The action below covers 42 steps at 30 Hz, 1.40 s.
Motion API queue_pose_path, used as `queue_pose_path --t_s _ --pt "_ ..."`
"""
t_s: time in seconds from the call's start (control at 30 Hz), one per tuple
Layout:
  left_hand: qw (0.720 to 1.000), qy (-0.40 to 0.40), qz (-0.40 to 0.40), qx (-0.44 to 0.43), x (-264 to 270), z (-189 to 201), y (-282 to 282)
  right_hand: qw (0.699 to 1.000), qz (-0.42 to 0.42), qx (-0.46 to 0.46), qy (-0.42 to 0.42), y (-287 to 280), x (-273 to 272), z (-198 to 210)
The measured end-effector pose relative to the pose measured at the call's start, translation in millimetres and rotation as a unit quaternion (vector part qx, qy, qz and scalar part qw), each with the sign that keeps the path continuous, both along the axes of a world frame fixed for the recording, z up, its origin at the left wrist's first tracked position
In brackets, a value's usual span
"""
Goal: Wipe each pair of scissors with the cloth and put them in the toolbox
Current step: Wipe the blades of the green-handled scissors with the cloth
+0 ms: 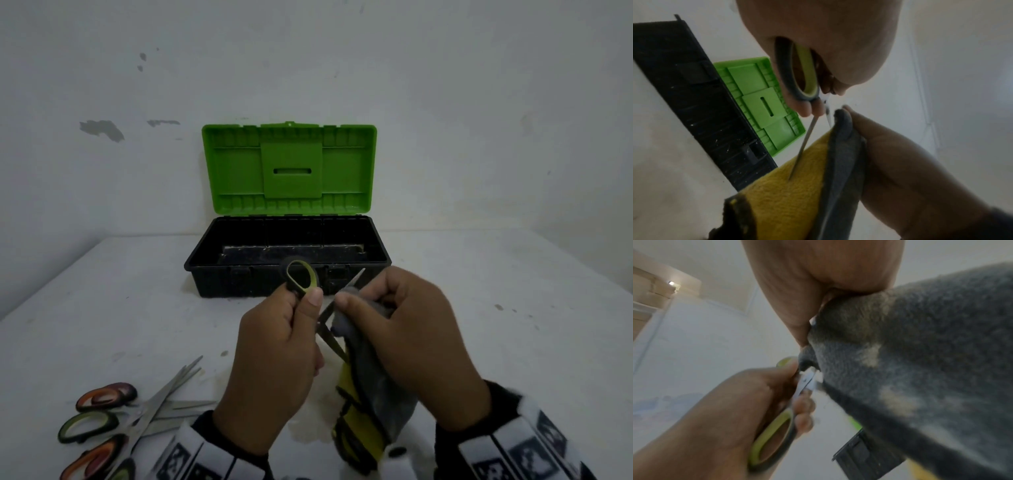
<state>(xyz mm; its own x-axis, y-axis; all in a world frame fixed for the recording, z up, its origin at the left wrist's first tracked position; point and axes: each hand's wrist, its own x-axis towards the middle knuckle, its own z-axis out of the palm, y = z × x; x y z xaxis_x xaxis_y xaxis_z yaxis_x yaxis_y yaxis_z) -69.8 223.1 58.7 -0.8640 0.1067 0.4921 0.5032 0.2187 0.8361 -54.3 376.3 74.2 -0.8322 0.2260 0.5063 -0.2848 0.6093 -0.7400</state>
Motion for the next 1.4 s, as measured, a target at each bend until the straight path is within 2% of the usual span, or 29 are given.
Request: queue_pose_path --t_s 0.1,0.23,0.3,0.43,0.6,0.73,0.83,1.0,1.1,1.2,1.27,1.33,1.4 --pt "0.998 0.059 0.010 -0.030 2 -3 1 1.000 0.029 0.004 -0.007 -13 3 -6" --pt "0.986 0.131 0.033 -0.093 0 -6 -6 0.999 -0.035 -0.017 -0.003 0 -8 -1" --pt "0.982 0.151 0.040 -0.105 1 -5 -6 0.999 -0.041 -0.018 -0.008 3 -11 1" --pt "0.978 0.171 0.034 -0.112 1 0 -10 1.000 0.002 -0.004 -0.025 -8 -3 3" --pt "0.973 0.190 0.032 -0.122 0 2 -9 0.998 -0.050 -0.038 -0.020 7 -15 11" --pt "0.971 0.198 0.036 -0.130 2 2 -12 0.999 0.003 -0.035 -0.042 -3 -4 11" --pt "0.969 0.201 0.036 -0.139 1 1 -11 0.998 -0.011 -0.042 -0.049 5 -13 12" --pt "0.978 0.170 0.047 -0.111 3 0 -9 0.996 -0.058 -0.062 -0.035 23 -29 13" --pt "0.990 0.123 0.049 -0.052 5 3 -11 0.994 -0.059 -0.087 -0.019 28 -25 10" --pt "0.998 -0.019 0.030 0.045 5 9 -10 0.997 0.001 -0.078 -0.007 21 -12 7" --pt "0.987 -0.112 0.014 0.117 3 12 -9 0.997 0.068 -0.038 -0.007 13 -3 5" --pt "0.974 -0.163 0.000 0.157 1 13 -9 0.991 0.134 -0.006 -0.004 7 3 3" --pt "0.968 -0.178 -0.016 0.174 0 13 -8 0.987 0.163 -0.001 0.003 3 4 0"
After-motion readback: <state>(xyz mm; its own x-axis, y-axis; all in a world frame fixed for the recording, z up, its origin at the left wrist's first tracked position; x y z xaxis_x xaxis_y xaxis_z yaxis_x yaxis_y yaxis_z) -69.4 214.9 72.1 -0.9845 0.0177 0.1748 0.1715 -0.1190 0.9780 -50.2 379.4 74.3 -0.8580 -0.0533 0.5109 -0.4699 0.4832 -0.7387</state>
